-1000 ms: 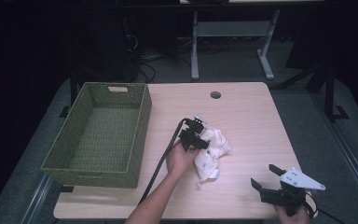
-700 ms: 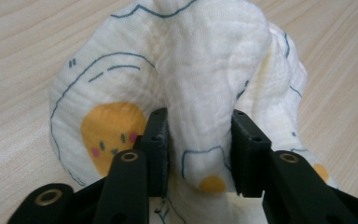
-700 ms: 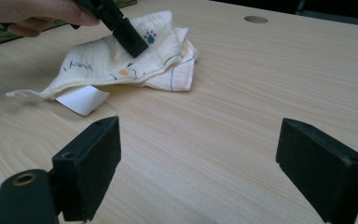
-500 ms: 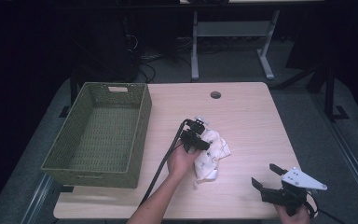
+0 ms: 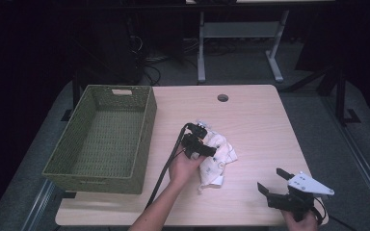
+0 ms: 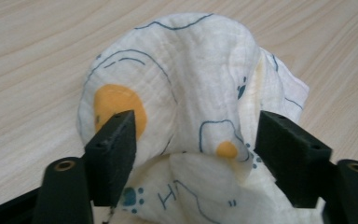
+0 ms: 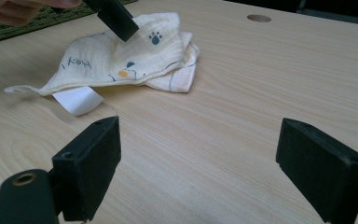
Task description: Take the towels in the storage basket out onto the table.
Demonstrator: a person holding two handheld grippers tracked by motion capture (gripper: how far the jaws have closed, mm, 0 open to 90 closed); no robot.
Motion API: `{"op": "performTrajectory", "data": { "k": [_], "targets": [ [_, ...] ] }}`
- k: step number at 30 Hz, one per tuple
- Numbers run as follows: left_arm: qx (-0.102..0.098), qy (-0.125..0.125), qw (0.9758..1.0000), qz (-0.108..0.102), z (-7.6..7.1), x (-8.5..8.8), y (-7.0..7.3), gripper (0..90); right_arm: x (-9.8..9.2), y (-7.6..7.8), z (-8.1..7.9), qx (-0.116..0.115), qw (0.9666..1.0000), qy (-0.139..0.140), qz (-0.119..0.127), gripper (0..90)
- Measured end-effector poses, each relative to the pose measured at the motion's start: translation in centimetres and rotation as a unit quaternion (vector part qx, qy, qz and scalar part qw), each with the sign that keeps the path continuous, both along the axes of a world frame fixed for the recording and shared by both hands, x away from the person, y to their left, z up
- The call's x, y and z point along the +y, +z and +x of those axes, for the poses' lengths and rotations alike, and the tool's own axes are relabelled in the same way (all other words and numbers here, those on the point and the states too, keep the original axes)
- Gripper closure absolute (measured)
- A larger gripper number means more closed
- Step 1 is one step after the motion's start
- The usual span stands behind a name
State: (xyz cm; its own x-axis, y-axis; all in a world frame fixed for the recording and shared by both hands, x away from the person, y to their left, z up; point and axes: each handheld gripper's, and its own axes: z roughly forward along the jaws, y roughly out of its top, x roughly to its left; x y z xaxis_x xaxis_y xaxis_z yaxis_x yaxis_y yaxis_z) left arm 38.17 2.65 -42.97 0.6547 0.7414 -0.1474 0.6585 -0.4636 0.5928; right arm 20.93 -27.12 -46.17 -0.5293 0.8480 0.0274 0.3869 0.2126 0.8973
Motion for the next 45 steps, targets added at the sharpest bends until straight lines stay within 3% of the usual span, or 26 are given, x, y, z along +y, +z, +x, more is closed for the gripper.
{"op": "performTrajectory", "data": {
  "k": [13,21,24,31,36,45],
  "targets": [
    [-0.002,-0.016,0.9998,-0.009,-0.8,0.8,0.6,26.7,-0.1,-0.2,0.1,0.006,1.0000,0.001,-0.006,13.5],
    [-0.015,-0.042,0.9990,0.002,-2.0,0.8,1.0,25.6,0.0,-0.4,0.5,0.014,0.9999,-0.003,-0.009,13.5],
    [-0.015,-0.038,0.9991,-0.010,-2.3,1.0,1.1,25.2,0.0,-0.5,0.6,0.015,0.9999,-0.004,-0.007,13.5],
    [-0.014,-0.039,0.9990,-0.015,-2.7,1.9,1.3,24.1,-0.1,-0.6,0.7,0.019,0.9998,-0.002,-0.007,13.5],
    [-0.020,-0.043,0.9988,-0.008,-3.4,2.7,1.5,23.8,0.0,-0.6,0.6,0.018,0.9998,-0.003,-0.009,13.5],
    [-0.025,-0.043,0.9986,-0.020,-4.4,4.1,1.4,23.9,0.1,-0.7,0.7,0.020,0.9996,-0.001,-0.018,13.5]
  ]
}}
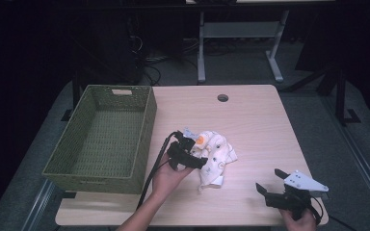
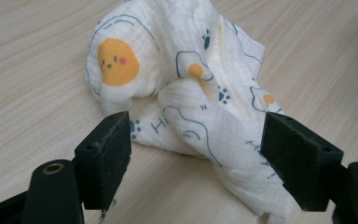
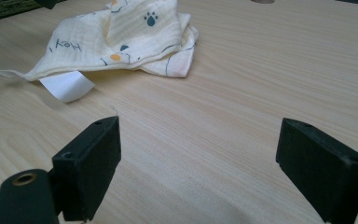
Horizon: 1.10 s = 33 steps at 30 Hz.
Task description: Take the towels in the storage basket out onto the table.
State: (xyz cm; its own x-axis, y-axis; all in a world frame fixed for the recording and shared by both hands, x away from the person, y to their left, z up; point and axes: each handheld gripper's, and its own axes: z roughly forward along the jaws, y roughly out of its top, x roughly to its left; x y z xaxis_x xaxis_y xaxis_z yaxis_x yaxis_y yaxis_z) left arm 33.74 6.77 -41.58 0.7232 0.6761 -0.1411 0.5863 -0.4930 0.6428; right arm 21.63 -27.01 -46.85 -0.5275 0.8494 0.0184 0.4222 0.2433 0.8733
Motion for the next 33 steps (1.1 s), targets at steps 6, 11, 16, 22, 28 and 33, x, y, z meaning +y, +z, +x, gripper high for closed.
{"op": "performTrajectory", "data": {
  "k": [6,11,16,22,28,33],
  "targets": [
    [0.003,-0.003,0.9998,-0.018,-0.7,0.6,0.0,23.1,0.0,-0.1,0.0,0.003,1.0000,-0.001,-0.001,13.5],
    [-0.009,-0.009,0.9999,-0.004,-1.6,0.8,0.0,23.1,0.0,-0.1,0.1,0.004,1.0000,-0.002,-0.002,13.5],
    [0.001,-0.014,0.9996,-0.023,-2.4,1.3,-0.2,23.2,0.0,-0.1,-0.1,0.004,1.0000,0.001,-0.002,13.5],
    [-0.005,-0.016,0.9996,-0.023,-3.3,1.9,-0.5,22.1,0.0,-0.1,-0.1,0.004,1.0000,0.000,-0.003,13.5],
    [-0.009,-0.019,0.9995,-0.024,-4.1,2.5,-0.4,21.9,-0.1,-0.1,-0.1,0.003,1.0000,-0.004,-0.002,13.5],
    [-0.011,-0.022,0.9994,-0.026,-4.9,2.9,-0.4,21.9,-0.1,-0.1,-0.1,0.003,1.0000,-0.003,-0.004,13.5]
  ]
}}
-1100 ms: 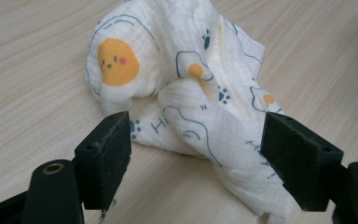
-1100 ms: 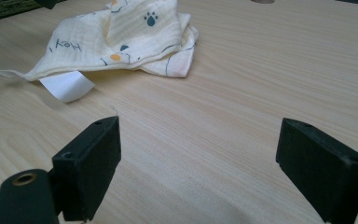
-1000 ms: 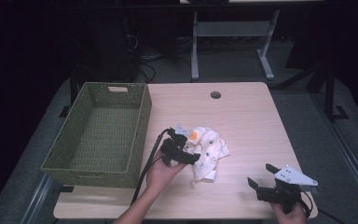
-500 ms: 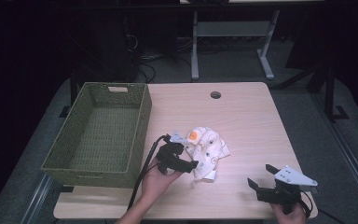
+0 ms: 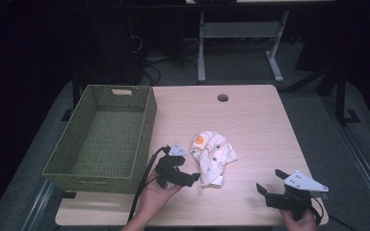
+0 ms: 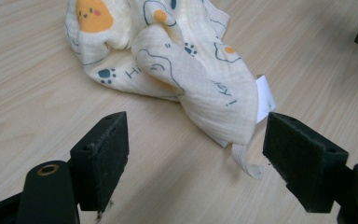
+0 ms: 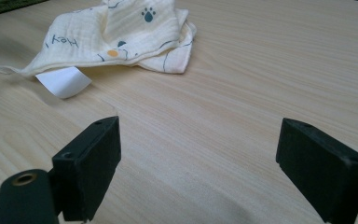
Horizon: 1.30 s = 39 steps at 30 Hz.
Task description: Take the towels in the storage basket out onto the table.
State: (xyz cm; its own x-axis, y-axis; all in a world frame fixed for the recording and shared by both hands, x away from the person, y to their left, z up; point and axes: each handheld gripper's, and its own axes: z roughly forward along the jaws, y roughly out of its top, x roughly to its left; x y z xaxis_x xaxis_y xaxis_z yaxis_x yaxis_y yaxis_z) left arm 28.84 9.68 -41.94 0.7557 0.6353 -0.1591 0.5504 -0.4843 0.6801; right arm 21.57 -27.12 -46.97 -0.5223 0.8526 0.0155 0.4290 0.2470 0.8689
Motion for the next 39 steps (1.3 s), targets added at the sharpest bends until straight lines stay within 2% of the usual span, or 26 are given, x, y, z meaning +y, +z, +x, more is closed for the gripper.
{"op": "performTrajectory", "data": {
  "k": [4,12,30,34,39],
  "targets": [
    [-0.006,-0.007,0.9999,0.006,-0.6,0.3,-0.2,21.7,0.0,0.0,0.0,0.001,1.0000,-0.001,0.002,13.5],
    [-0.001,-0.009,0.9999,0.007,-1.6,0.9,-1.1,21.7,0.0,0.0,-0.1,0.000,1.0000,-0.002,0.000,13.5],
    [-0.001,-0.010,0.9999,0.008,-3.6,2.4,-1.5,22.0,0.1,0.0,-0.2,0.001,1.0000,0.000,-0.002,13.5],
    [-0.017,-0.007,0.9997,0.018,-4.3,3.2,-1.8,22.5,0.1,0.1,-0.5,-0.003,1.0000,-0.001,-0.004,13.5],
    [-0.010,0.011,0.9998,-0.015,-4.2,3.9,-1.6,22.4,0.0,0.1,-1.0,-0.004,1.0000,0.000,-0.002,13.5]
  ]
}}
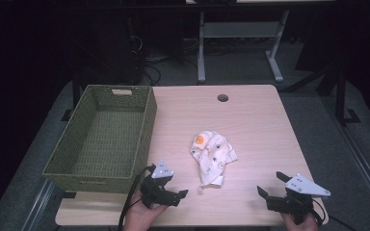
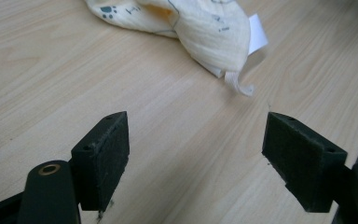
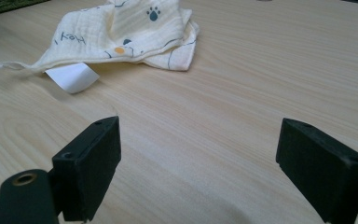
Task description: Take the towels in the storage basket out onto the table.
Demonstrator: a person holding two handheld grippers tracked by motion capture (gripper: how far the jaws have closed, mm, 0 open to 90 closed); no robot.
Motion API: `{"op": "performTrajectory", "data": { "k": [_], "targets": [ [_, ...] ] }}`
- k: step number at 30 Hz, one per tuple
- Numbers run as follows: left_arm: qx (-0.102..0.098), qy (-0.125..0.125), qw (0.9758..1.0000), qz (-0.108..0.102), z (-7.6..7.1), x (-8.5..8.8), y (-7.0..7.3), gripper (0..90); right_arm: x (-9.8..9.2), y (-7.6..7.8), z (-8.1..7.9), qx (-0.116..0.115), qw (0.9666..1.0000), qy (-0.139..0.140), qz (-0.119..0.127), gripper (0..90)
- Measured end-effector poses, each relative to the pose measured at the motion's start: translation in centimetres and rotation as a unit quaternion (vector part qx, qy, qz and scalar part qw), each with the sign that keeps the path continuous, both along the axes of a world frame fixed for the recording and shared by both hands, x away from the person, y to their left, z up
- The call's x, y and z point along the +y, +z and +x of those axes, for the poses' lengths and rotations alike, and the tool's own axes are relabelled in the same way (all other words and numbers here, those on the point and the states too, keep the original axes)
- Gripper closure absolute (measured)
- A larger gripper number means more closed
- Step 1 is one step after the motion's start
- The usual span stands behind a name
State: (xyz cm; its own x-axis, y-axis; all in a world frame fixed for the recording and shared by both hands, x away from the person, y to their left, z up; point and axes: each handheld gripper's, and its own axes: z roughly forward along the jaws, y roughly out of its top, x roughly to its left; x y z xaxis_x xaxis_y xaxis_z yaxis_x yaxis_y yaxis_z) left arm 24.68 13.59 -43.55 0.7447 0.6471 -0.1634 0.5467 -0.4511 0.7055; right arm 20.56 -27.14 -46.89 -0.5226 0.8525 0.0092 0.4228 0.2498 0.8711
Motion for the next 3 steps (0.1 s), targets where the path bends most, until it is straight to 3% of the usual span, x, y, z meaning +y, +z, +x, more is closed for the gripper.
{"op": "performTrajectory", "data": {
  "k": [3],
  "targets": [
    [-0.002,0.002,1.0000,-0.005,0.13,-0.11,0.07,22.2,0.04,0.02,-0.12,-0.002,1.0000,0.001,-0.002,13.5]
  ]
}}
